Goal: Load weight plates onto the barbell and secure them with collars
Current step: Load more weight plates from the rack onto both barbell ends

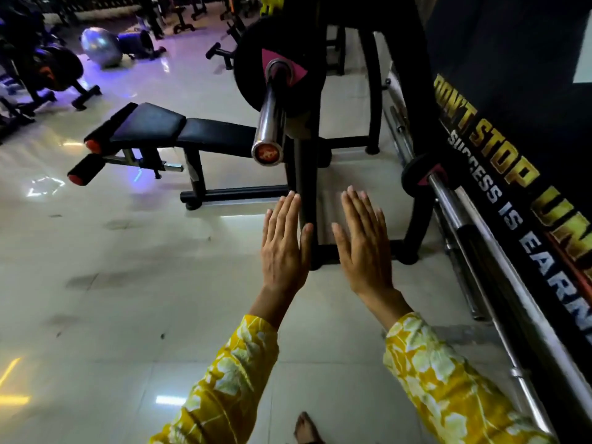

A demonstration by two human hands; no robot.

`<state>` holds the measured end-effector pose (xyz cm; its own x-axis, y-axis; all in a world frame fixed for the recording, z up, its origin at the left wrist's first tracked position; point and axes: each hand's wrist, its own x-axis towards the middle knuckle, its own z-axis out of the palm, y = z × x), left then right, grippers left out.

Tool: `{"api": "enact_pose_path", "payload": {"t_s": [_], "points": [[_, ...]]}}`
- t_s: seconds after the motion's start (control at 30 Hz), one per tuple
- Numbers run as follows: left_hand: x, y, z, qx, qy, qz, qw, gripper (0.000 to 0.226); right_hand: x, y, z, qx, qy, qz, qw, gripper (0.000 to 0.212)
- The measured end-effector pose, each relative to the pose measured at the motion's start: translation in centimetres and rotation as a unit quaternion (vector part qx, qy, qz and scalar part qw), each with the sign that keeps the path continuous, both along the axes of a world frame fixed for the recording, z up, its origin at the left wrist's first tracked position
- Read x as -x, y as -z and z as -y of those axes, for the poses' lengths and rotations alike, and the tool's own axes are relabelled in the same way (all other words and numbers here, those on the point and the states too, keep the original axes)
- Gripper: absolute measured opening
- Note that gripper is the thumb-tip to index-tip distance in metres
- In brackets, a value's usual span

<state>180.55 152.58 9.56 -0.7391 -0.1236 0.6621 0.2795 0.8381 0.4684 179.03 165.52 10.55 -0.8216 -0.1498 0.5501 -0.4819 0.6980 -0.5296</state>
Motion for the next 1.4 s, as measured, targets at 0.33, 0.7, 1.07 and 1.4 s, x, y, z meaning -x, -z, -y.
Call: {"api": "enact_pose_path", "payload": {"t_s": [0.33, 0.7, 1.07, 1.4], "points": [[1.3, 4.5, -10.5, 0.022, 0.103, 0.110, 0.988, 0.044, 0.1, 4.6, -11.2, -0.031, 0.092, 0.056, 0.994, 0.046], [17.1, 9.4, -18.6, 0.022, 0.178, 0.180, 0.967, 0.042, 13.1, 8.4, -19.4, -0.087, 0.158, 0.159, 0.971, 0.047], [34.3, 17.6, -25.8, -0.070, 0.167, 0.348, 0.920, 0.048, 30.8, 15.1, -27.6, -0.082, 0.163, 0.223, 0.958, 0.046], [48.1, 27.7, -31.1, -0.447, 0.034, 0.389, 0.805, 0.074, 49.2, 24.3, -34.7, 0.154, 0.158, 0.250, 0.943, 0.065]]}}
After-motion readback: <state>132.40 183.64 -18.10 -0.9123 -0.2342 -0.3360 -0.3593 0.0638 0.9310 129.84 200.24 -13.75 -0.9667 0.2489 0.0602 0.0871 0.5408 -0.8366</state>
